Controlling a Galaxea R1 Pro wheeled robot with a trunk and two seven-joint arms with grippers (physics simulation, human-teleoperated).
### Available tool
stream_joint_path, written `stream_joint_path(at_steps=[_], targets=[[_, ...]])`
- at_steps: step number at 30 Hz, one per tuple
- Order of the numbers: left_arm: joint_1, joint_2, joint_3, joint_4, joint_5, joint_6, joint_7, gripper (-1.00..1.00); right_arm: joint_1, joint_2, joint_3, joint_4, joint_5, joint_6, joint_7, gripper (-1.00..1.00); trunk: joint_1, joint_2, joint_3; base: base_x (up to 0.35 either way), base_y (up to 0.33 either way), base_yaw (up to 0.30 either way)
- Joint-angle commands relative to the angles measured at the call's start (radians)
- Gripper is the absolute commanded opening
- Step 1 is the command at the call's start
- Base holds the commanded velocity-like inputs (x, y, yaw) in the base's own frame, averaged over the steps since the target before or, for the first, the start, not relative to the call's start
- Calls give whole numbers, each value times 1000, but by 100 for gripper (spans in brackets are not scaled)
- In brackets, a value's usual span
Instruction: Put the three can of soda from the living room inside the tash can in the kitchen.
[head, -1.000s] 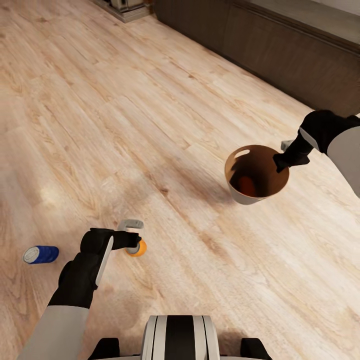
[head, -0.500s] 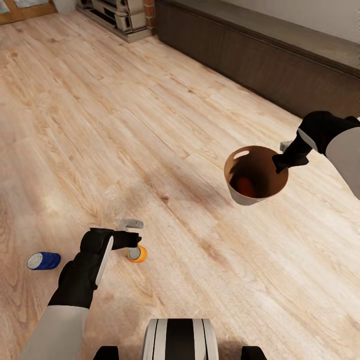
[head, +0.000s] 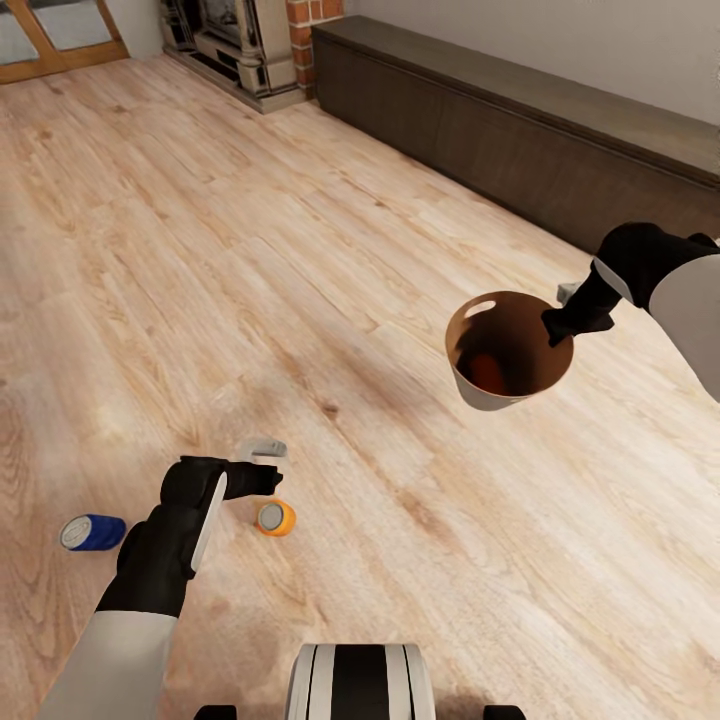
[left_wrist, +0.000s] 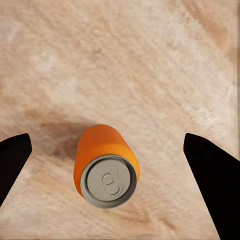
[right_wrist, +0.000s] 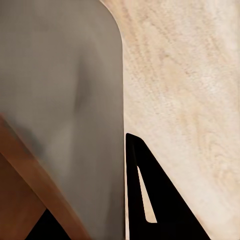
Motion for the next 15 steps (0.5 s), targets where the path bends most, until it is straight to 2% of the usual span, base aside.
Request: stream_joint_path(at_steps=[1,8,12,15], targets=[[0,0,0,0,0,0,0,-100,0,0,-11,0,-13,3,5,-100,-4,7,3,0,0,0],[0,0,0,0,3,0,0,-100,28,-5,-13,0,-15,3,23,-100,-31,56,25,0,0,0],[0,0,0,0,4,0,-2,-100,90,-8,-13,-1,-14,3,53,-100,-46,84,38,0,0,0],[-1,3,4,-1,6,0,-7,-100,155,-8,-13,-3,-14,3,116,-100,-58,105,47,0,0,0]])
